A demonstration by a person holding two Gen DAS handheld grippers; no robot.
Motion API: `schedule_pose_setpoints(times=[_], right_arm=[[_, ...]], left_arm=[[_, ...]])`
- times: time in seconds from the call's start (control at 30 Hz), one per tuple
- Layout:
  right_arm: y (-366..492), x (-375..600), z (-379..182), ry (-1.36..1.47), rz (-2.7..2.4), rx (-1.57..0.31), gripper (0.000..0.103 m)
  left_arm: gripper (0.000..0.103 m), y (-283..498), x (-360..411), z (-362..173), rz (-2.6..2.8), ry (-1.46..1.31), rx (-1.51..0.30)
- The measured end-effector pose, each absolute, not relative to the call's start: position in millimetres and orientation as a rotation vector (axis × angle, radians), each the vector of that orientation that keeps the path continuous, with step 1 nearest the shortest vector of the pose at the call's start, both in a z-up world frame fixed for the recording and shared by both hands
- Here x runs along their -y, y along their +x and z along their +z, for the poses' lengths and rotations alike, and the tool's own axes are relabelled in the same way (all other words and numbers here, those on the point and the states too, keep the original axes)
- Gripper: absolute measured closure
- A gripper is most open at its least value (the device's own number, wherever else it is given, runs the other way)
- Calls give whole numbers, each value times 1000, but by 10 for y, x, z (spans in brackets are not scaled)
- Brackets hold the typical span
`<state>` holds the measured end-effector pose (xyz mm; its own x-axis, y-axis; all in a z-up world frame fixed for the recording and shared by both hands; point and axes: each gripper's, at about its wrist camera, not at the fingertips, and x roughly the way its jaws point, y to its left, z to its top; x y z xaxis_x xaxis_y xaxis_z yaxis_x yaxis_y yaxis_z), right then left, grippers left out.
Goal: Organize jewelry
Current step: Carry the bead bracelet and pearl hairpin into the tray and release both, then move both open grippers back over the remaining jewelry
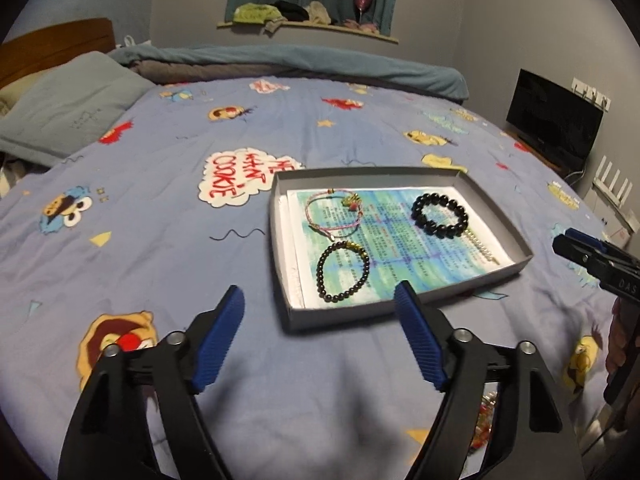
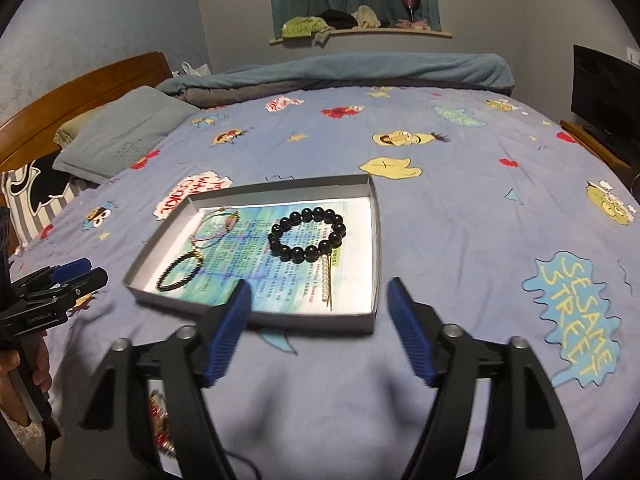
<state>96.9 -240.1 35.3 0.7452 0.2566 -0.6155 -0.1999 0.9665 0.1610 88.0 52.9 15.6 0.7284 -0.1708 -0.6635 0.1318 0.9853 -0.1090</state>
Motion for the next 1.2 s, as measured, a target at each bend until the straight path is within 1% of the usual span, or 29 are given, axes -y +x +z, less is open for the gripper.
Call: schedule_pose_setpoints(times=[0.07, 0.13, 0.23, 0.33, 0.7, 0.87, 1.2], right_arm=[[867, 2411, 403, 82, 258, -673, 18], [733, 2420, 448, 68, 262, -657, 11], [556, 2433, 498, 46, 270, -639, 6], [406, 2449, 522, 16, 268, -625, 6], [34, 2519, 521, 4, 269, -604, 6], [-104, 2486, 395, -4, 282, -612, 6], [-149, 2364, -41, -9, 300, -694, 6]], left_arm=[[20, 767, -526, 213, -165, -49, -729], [17, 673, -522, 250, -162, -39, -721], [14, 524, -511, 299, -156, -16, -712], [12, 380, -512, 339, -154, -3, -706], [10, -83, -492, 410, -162, 46, -689], [10, -244, -451, 222, -175, 36, -709], [10, -306, -243, -265, -216, 47, -766]])
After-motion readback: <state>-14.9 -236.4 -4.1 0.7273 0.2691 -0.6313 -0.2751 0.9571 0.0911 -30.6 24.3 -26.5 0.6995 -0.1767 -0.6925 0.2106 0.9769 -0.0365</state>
